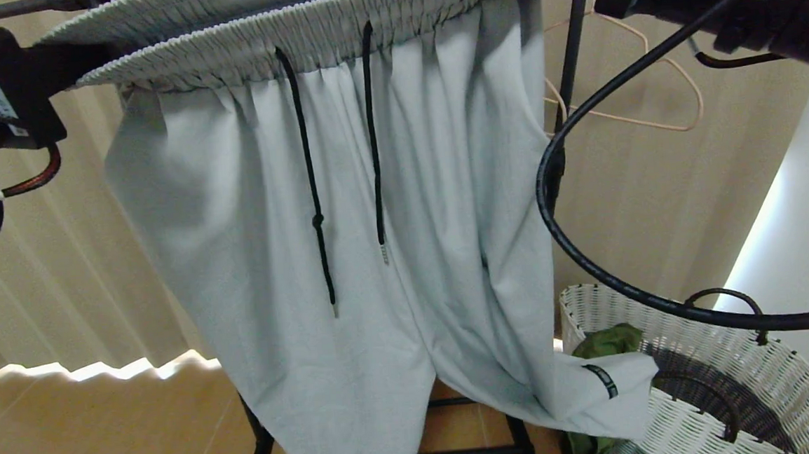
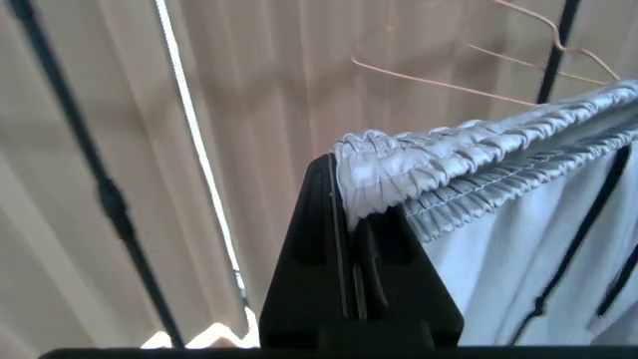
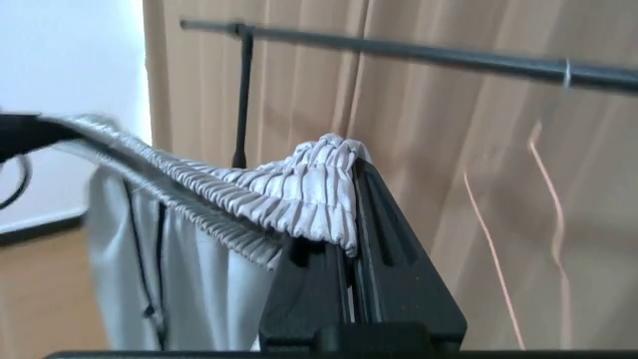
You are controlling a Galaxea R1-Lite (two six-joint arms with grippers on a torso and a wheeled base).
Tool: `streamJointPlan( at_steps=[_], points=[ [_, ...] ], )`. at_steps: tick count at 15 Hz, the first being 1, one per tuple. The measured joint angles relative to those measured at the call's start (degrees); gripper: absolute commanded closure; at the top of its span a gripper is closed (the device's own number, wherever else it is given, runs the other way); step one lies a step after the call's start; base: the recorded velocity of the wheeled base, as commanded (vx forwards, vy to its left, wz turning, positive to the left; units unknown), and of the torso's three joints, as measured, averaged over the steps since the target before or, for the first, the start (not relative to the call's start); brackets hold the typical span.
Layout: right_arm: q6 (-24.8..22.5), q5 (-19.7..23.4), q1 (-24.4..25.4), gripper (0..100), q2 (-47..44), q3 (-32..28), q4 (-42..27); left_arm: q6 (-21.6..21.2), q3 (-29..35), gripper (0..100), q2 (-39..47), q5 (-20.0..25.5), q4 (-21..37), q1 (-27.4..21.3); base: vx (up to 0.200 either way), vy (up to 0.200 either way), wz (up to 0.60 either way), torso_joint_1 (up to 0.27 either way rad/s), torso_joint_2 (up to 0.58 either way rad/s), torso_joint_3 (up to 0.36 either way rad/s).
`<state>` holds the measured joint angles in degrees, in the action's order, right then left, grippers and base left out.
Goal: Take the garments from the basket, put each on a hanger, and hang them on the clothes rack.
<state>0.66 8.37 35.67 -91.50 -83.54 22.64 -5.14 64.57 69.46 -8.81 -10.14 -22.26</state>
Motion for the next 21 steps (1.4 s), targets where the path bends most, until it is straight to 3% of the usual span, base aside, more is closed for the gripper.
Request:
streamJointPlan(
  at_steps=[4,8,11,15,21],
  points=[
    [-0.1,-0.9,-1.1,100,-2.1,0.6,0.1,-0.3,-2.6,100,-0.9,0.3,-0.4,-0.6,0.000,0.000,0.00,0.000,0.00,0.000],
    [-0.4,-2.0,-7.2,100,0.9,5.2,-1.5,0.1,-4.7,100,0.7,0.2,-0.6,-9.2,0.000,0.000,0.00,0.000,0.00,0.000],
    [-0.4,-2.0,-10.5,100,6.3,12.8,-3.9,-0.3,-4.6,100,4.9,-0.2,-0.6,-14.6,0.000,0.000,0.00,0.000,0.00,0.000],
    [-0.4,-2.0,-12.5,100,13.0,22.9,-4.0,-1.2,-2.1,100,9.2,-0.3,-0.1,-15.6,0.000,0.000,0.00,0.000,0.00,0.000],
    [-0.5,-2.1,-13.8,100,15.3,25.0,-4.4,-0.8,-1.8,100,10.8,-0.2,-0.8,-15.6,0.000,0.000,0.00,0.000,0.00,0.000]
  ],
)
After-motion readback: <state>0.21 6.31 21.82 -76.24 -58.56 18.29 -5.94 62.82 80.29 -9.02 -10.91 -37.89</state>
